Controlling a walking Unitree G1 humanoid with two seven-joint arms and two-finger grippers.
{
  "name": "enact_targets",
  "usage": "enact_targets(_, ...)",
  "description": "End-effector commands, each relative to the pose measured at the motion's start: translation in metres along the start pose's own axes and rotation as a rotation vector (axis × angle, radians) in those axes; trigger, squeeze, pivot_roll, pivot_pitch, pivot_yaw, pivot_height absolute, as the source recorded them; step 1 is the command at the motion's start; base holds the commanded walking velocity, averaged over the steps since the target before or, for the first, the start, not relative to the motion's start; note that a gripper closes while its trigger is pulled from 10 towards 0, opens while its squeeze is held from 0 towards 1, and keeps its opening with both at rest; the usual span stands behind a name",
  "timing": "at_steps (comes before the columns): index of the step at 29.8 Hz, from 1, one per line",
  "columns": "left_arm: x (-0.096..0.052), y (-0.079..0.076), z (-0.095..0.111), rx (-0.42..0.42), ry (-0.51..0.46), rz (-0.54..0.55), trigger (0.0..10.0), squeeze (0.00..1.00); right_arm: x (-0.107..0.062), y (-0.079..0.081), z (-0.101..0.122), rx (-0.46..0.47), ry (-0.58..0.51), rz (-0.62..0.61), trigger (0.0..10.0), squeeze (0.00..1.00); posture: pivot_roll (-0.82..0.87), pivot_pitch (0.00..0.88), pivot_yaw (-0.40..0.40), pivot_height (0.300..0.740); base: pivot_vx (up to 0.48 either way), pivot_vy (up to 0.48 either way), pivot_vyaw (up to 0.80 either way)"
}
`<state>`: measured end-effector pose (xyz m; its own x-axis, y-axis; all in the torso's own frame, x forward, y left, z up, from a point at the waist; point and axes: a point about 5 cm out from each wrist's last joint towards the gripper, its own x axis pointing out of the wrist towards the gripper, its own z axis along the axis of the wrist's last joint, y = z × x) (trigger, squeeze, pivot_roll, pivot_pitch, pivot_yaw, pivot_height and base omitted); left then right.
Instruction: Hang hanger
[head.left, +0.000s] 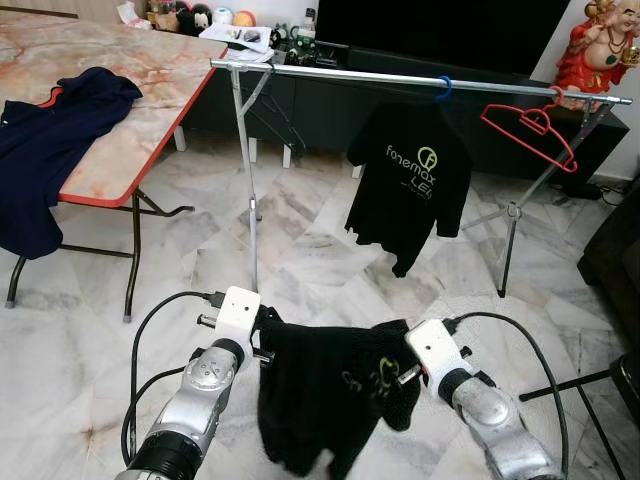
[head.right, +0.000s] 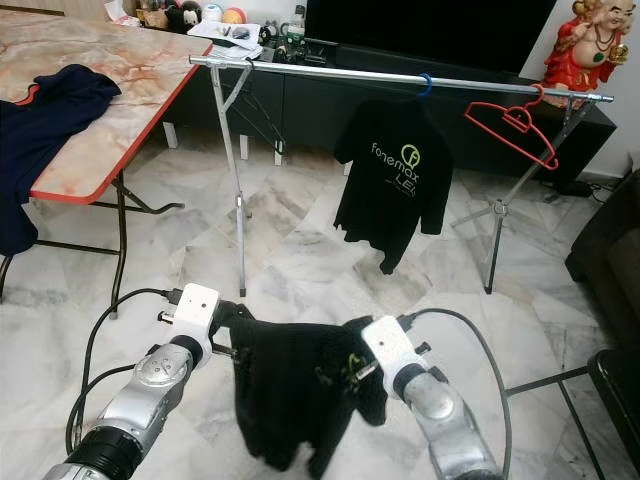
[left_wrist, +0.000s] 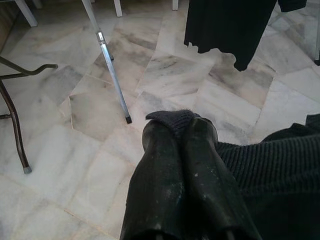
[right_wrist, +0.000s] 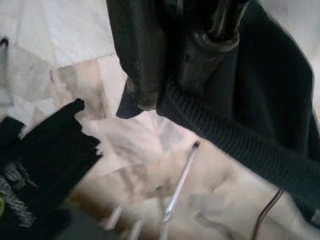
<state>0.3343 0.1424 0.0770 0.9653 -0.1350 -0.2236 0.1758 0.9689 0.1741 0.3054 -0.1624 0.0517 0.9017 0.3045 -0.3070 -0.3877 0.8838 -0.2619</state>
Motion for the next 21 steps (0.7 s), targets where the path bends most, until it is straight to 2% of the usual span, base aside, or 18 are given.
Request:
enact_targets(1, -0.003, 0.005, -0.007, -0.006, 0.023, 0.025, 0.0, 0.0, -0.01, -0.015, -0.001, 0.099, -0.056, -0.111, 10.0, 0.0, 0.02, 0.113, -0.145, 0.74, 0.0, 0.0, 0.0)
enact_targets(5, -0.003, 0.003, -0.005, -0.021, 0.01, 0.013, 0.0, 0.0, -0.012, -0.013, -0.003, 0.118, -0.076, -0.154, 10.0, 0.0, 0.01, 0.114, -0.141, 0.74, 0.0, 0.0, 0.0)
enact_targets(6, -0.003, 0.002, -0.004, -0.036, -0.001, 0.008, 0.0, 0.0, -0.013, -0.011, -0.002, 0.169, -0.104, -0.17, 10.0, 0.0, 0.01, 0.117, -0.138, 0.74, 0.0, 0.0, 0.0)
enact_targets(7, -0.003, 0.003, -0.002, -0.051, -0.013, 0.004, 0.0, 0.0, -0.014, -0.006, 0.0, 0.27, -0.144, -0.186, 10.0, 0.0, 0.01, 0.118, -0.131, 0.74, 0.0, 0.0, 0.0)
enact_targets(9, -0.003, 0.003, -0.002, -0.048, -0.014, 0.001, 0.0, 0.0, -0.014, -0.002, -0.001, 0.391, -0.158, -0.187, 10.0, 0.0, 0.01, 0.118, -0.127, 0.74, 0.0, 0.0, 0.0)
enact_targets(10, -0.003, 0.004, -0.003, -0.046, -0.012, -0.001, 0.0, 0.0, -0.015, 0.004, -0.005, 0.539, -0.151, -0.194, 10.0, 0.0, 0.01, 0.118, -0.12, 0.74, 0.0, 0.0, 0.0)
enact_targets(12, -0.003, 0.005, -0.002, -0.056, -0.013, 0.002, 0.0, 0.0, -0.014, 0.015, -0.017, 0.736, -0.078, -0.169, 10.0, 0.0, 0.02, 0.12, -0.111, 0.74, 0.0, 0.0, 0.0)
enact_targets(13, -0.003, 0.005, -0.002, -0.056, -0.013, 0.002, 0.0, 0.0, -0.014, 0.015, -0.017, 0.736, -0.078, -0.169, 10.0, 0.0, 0.02, 0.12, -0.111, 0.74, 0.0, 0.0, 0.0)
enact_targets(14, -0.003, 0.005, -0.002, -0.059, -0.013, 0.003, 0.0, 0.0, -0.014, 0.017, -0.018, 0.756, -0.065, -0.164, 10.0, 0.0, 0.02, 0.12, -0.111, 0.74, 0.0, 0.0, 0.0)
enact_targets(15, -0.003, 0.006, 0.0, -0.065, -0.017, 0.001, 0.0, 0.0, -0.014, 0.021, -0.023, 0.815, -0.037, -0.158, 10.0, 0.0, 0.02, 0.123, -0.101, 0.74, 0.0, 0.0, 0.0)
enact_targets(16, -0.003, 0.006, 0.0, -0.066, -0.02, -0.001, 0.0, 0.0, -0.014, 0.023, -0.026, 0.815, -0.011, -0.145, 10.0, 0.0, 0.02, 0.124, -0.1, 0.74, 0.0, 0.0, 0.0)
enact_targets(18, -0.002, 0.006, 0.002, -0.073, -0.026, -0.008, 0.0, 0.0, -0.014, 0.03, -0.032, 0.763, 0.034, -0.101, 10.0, 0.0, 0.02, 0.123, -0.098, 0.74, 0.0, 0.0, 0.0)
enact_targets(20, -0.002, 0.008, 0.003, -0.077, -0.03, -0.008, 0.0, 0.0, -0.015, 0.04, -0.038, 0.683, 0.096, 0.002, 10.0, 0.0, 0.02, 0.124, -0.092, 0.74, 0.0, 0.0, 0.0)
enact_targets(21, -0.002, 0.009, 0.005, -0.095, -0.035, -0.013, 0.9, 0.0, -0.016, 0.045, -0.041, 0.661, 0.132, 0.038, 10.0, 0.0, 0.02, 0.125, -0.091, 0.74, 0.0, 0.0, 0.0)
